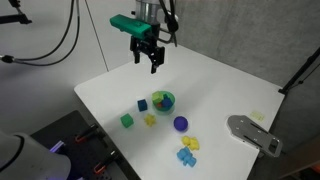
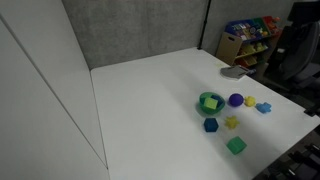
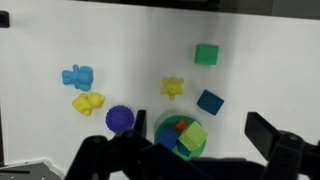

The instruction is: Remove the yellow object from the bowl

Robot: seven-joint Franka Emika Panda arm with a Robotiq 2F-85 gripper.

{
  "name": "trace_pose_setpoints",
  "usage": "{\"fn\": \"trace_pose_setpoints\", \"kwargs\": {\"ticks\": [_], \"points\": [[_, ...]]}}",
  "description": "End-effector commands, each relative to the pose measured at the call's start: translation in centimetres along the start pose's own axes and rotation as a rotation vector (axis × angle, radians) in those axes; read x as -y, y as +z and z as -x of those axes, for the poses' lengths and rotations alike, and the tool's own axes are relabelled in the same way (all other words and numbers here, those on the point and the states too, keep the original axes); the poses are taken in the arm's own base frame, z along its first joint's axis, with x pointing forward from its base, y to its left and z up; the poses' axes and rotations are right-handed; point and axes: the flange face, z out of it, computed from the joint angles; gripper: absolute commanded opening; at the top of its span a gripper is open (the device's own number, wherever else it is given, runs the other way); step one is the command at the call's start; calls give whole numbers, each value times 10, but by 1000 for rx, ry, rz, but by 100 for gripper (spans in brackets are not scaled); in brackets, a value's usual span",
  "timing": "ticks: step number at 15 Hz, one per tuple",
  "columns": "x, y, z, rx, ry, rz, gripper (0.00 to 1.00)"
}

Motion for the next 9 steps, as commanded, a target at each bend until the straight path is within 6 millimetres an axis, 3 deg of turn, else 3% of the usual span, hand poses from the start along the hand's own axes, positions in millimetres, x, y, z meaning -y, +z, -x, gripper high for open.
{"fn": "trace_pose_setpoints", "kwargs": {"ticks": [1, 5, 8, 9], "points": [[8, -30, 36, -5, -67, -34, 100], [12, -56, 54, -78, -113, -10, 100], [14, -58, 60, -87, -137, 5, 100], [13, -60, 51, -82, -103, -5, 100]]}}
